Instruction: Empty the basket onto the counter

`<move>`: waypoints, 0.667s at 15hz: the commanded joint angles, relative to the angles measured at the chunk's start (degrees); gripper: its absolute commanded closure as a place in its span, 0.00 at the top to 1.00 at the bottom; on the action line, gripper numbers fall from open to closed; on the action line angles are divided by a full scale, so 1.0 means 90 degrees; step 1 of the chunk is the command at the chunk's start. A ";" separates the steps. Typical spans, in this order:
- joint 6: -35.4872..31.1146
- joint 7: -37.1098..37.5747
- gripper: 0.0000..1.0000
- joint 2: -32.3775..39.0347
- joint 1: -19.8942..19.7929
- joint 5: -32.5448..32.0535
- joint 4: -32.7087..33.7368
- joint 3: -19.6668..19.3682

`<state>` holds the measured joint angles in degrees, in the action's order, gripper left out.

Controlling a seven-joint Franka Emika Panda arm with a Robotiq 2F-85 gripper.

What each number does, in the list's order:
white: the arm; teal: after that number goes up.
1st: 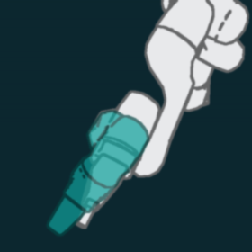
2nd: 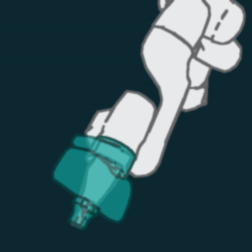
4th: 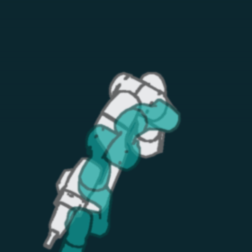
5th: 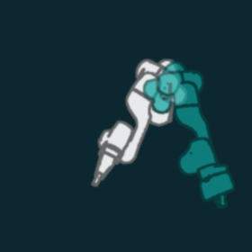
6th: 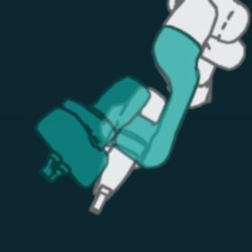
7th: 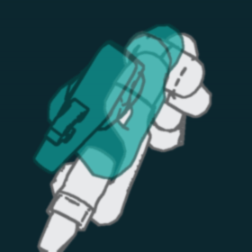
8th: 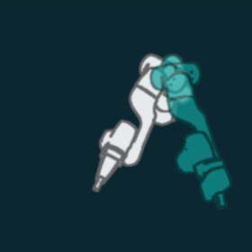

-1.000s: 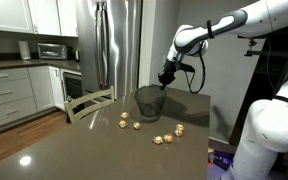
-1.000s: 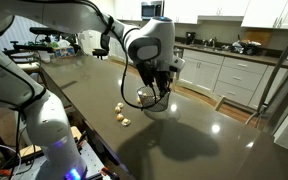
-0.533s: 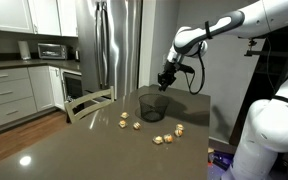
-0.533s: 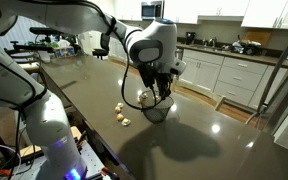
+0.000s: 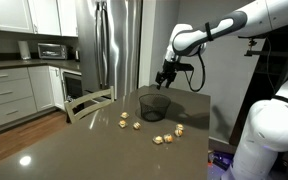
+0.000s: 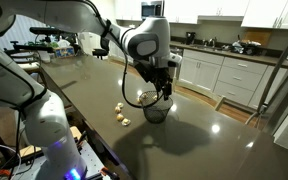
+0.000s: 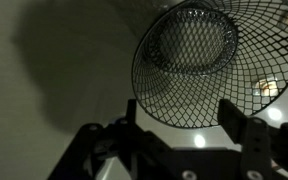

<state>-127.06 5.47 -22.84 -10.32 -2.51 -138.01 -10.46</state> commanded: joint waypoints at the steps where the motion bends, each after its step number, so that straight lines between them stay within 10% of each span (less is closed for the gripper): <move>1: 0.0077 0.0164 1.00 -0.0358 -0.0069 -0.0580 -0.0091 0.0476; 10: 0.0086 0.0054 1.00 -0.0276 0.0005 -0.0452 0.0011 0.0501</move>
<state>-126.47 6.02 -25.34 -10.23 -6.63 -138.05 -5.98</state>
